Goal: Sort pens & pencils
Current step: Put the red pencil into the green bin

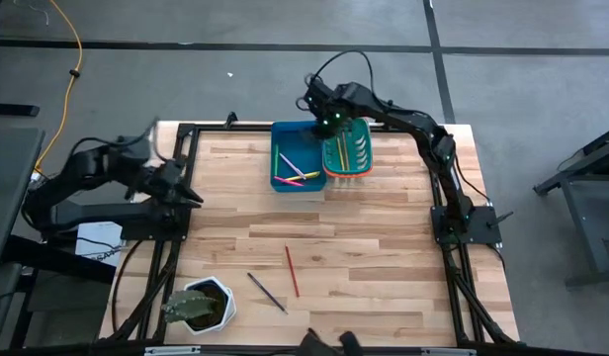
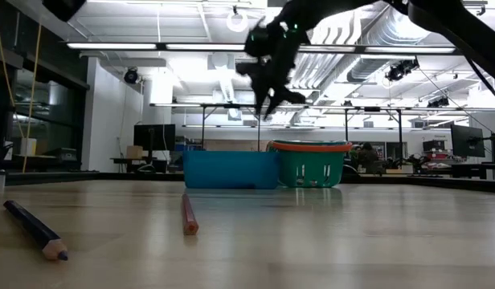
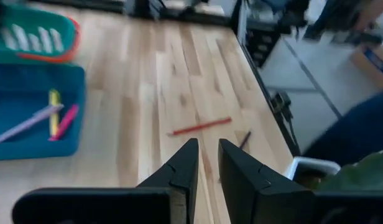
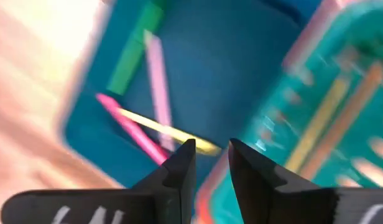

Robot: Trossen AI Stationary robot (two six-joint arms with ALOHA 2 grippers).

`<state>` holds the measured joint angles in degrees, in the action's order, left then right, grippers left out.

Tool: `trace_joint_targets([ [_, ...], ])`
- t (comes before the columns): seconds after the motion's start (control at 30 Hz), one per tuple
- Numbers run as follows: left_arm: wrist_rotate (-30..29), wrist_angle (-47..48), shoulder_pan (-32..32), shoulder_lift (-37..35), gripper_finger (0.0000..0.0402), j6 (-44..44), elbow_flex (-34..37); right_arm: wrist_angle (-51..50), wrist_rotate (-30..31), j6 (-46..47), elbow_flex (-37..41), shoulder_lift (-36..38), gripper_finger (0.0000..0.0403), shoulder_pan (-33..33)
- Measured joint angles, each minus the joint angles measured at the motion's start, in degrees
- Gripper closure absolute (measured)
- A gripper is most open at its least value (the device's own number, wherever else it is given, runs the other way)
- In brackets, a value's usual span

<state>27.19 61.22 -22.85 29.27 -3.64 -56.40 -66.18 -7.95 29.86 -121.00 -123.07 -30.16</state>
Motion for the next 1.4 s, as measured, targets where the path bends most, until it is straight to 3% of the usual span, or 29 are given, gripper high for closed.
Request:
trace_joint_targets([
  [0.23, 8.2, -4.7, 0.0, 9.2, 0.0350, -7.1, 5.2, 8.7, -10.3, -3.8, -14.2, 0.7, 0.0316, 1.5],
  [0.4, 12.6, -10.6, 0.0, 15.3, 0.0350, -12.1, 9.4, 21.0, -16.6, -5.7, -4.5, 12.4, 0.0316, 2.0],
  [0.6, 12.0, -10.7, 0.0, 23.4, 0.0350, -21.6, 10.8, 21.7, -14.6, -8.0, 5.5, 23.5, 0.0316, 5.4],
  [0.77, 10.2, -11.8, 0.0, 30.5, 0.0350, -29.5, 10.8, 26.9, -12.8, -7.7, 19.1, 32.5, 0.0316, 10.4],
  [1.07, 5.6, -17.9, 4.9, 38.4, 0.0350, -34.6, 10.9, 49.1, -8.5, 6.2, 49.2, 46.3, 0.0316, 18.6],
  [1.2, -0.2, -22.3, 10.4, 40.7, 0.0350, -36.3, 10.8, 53.1, -4.1, 10.7, 57.7, 50.1, 0.0316, 21.7],
  [1.4, -1.9, -29.3, 14.6, 46.4, 0.0350, -36.6, 10.8, 63.2, -1.7, 16.4, 67.3, 51.9, 0.0316, 26.4],
])
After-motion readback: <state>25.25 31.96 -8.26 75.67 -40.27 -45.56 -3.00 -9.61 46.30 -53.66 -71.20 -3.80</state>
